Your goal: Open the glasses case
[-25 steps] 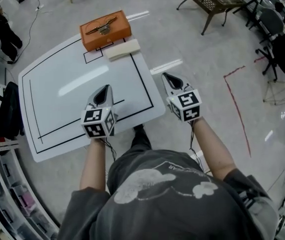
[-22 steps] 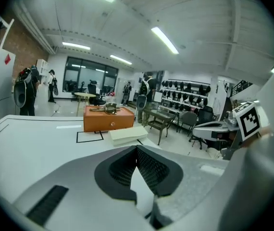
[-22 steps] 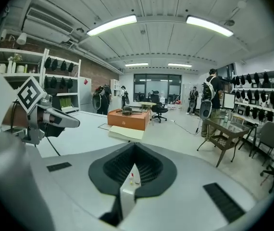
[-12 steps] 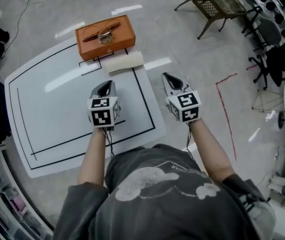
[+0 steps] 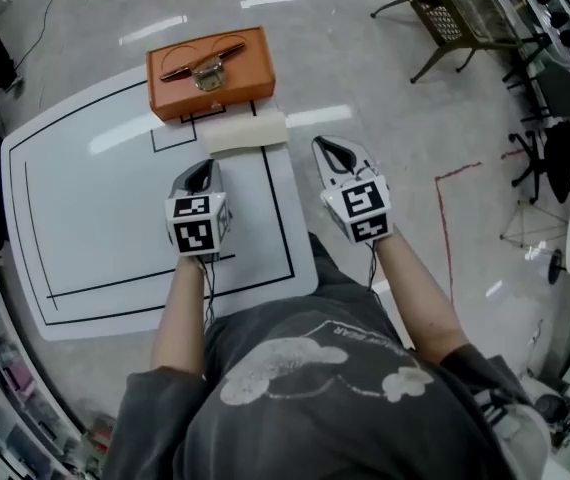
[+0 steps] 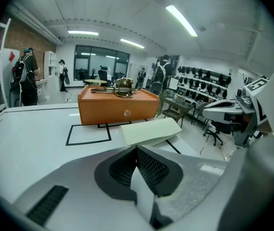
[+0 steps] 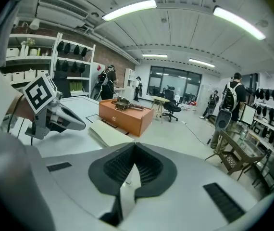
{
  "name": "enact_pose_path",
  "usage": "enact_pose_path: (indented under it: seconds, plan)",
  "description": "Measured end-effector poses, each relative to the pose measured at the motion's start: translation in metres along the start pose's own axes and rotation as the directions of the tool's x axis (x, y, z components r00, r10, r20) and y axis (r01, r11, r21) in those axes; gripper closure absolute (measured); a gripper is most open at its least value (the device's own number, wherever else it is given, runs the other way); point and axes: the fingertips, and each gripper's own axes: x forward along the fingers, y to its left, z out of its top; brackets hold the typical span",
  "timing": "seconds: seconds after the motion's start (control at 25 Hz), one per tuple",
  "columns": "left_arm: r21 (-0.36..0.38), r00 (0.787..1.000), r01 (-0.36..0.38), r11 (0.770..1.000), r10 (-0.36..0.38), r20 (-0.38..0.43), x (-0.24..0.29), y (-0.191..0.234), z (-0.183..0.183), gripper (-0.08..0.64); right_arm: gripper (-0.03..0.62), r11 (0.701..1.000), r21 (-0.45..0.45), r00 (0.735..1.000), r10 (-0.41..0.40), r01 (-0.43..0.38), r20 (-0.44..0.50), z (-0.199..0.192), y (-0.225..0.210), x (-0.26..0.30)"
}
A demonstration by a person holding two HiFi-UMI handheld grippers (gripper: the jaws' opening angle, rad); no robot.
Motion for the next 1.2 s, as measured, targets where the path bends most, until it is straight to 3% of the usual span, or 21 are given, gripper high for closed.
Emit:
enact_pose_path:
  seconds: [0.32,0.52,0.64,0.88,1.0,1.08,1.2]
  plan:
    - [-0.010,0.995,-0.097,0.995,0.096,-0.026,0.017,0.008,-0.004,0.558,0.592,0.991,-0.033,0.991,0.132,-0.132,-0.014,-0.008,0.007,0.025]
    - [-0.001,0.993,-0.116,0.993,0.116,-0.031,0.018,0.008,-0.004,0.558,0.592,0.983,-0.058,0.984,0.173,-0.175,-0.033,-0.009,0.008,0.041]
    - [-0.001,0.992,-0.126,0.992,0.125,-0.029,0.018,0.008,-0.004,0.558,0.589,0.968,-0.120,0.975,0.212,-0.219,-0.066,-0.012,0.013,0.053]
    - [-0.012,0.991,-0.127,0.992,0.127,-0.032,0.019,0.009,-0.004,0.558,0.380,0.901,-0.268,0.940,0.324,-0.341,-0.108,-0.014,0.034,0.075]
    - [-0.023,0.991,-0.131,0.991,0.130,-0.040,0.019,0.009,-0.004,0.558,0.284,0.852,-0.350,0.921,0.371,-0.388,-0.117,-0.012,0.045,0.079]
    - [-0.025,0.990,-0.133,0.991,0.132,-0.042,0.018,0.009,-0.005,0.558,0.261,0.825,-0.394,0.913,0.387,-0.404,-0.125,-0.013,0.050,0.082]
    - [-0.034,0.990,-0.136,0.990,0.134,-0.042,0.019,0.010,-0.005,0.558,0.262,0.810,-0.425,0.913,0.385,-0.404,-0.135,-0.013,0.051,0.088]
